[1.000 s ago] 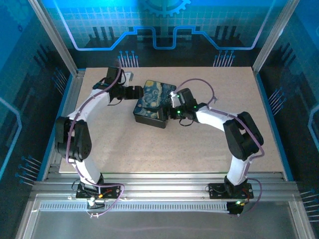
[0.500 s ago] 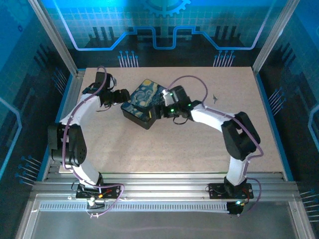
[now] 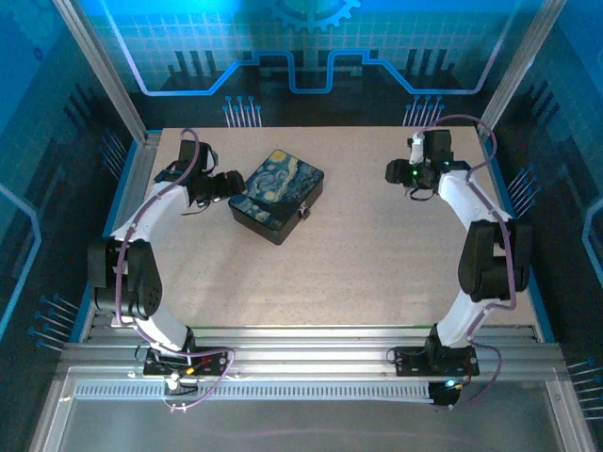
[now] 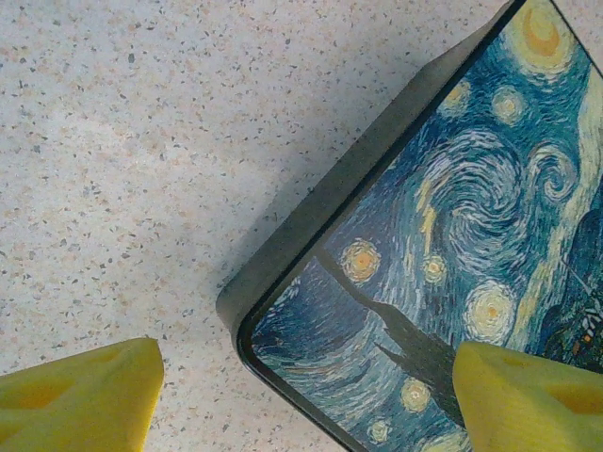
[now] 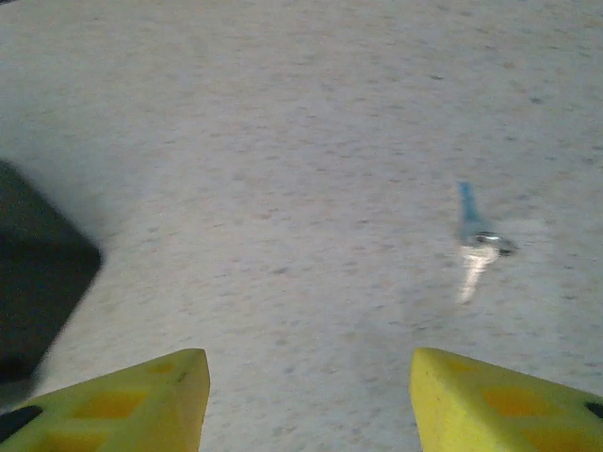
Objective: Unlock a padlock with a key
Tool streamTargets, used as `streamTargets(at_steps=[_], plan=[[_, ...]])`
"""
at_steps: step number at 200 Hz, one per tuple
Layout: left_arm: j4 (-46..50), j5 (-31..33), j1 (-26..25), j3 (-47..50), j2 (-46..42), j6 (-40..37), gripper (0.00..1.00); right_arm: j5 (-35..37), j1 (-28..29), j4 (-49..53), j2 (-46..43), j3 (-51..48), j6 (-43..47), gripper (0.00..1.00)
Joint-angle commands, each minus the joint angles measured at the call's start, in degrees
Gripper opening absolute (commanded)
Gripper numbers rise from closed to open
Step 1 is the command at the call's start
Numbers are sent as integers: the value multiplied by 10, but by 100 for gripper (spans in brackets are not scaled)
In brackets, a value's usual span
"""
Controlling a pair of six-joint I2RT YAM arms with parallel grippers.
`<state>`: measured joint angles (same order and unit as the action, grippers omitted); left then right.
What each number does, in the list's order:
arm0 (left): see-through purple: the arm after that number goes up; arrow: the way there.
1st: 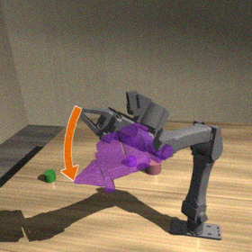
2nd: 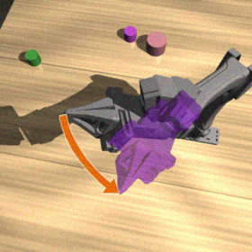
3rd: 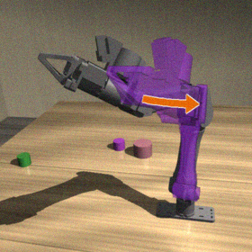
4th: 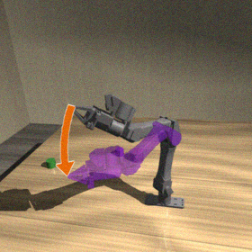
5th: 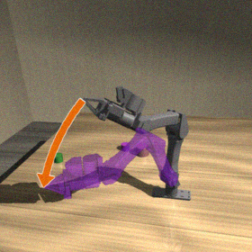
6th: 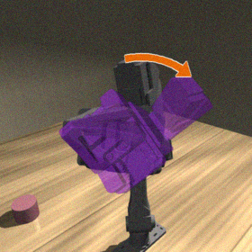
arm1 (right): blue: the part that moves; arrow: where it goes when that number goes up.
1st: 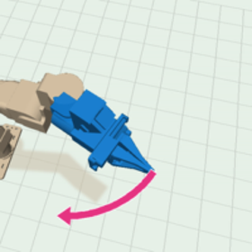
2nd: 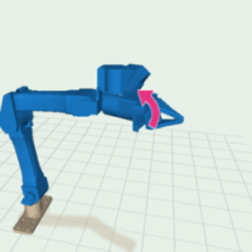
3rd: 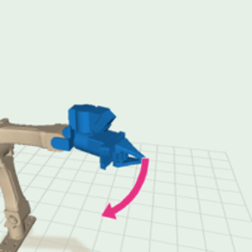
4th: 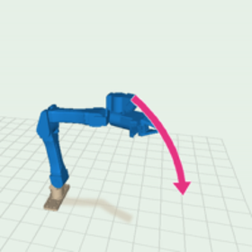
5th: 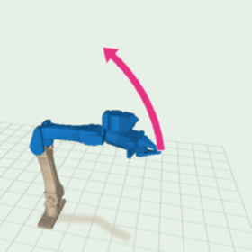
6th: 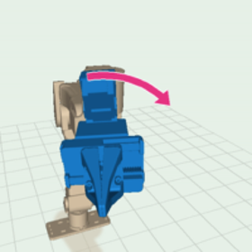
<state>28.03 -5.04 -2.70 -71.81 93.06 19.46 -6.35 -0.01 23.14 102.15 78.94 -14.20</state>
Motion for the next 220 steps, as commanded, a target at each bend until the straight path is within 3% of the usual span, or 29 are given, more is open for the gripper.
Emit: streamTargets(at_steps=[1,46,149,220], plan=[[0,-11,-8,5,-25,5,82,19,-11,51,51,41,23,59],[4,-9,-17,7,-39,2,82,36,-27,80,151,117,21,60],[-2,4,-17,3,-38,-1,82,26,-46,103,240,194,21,60],[-5,6,-18,-4,-32,-9,82,6,-54,130,271,226,14,42]])
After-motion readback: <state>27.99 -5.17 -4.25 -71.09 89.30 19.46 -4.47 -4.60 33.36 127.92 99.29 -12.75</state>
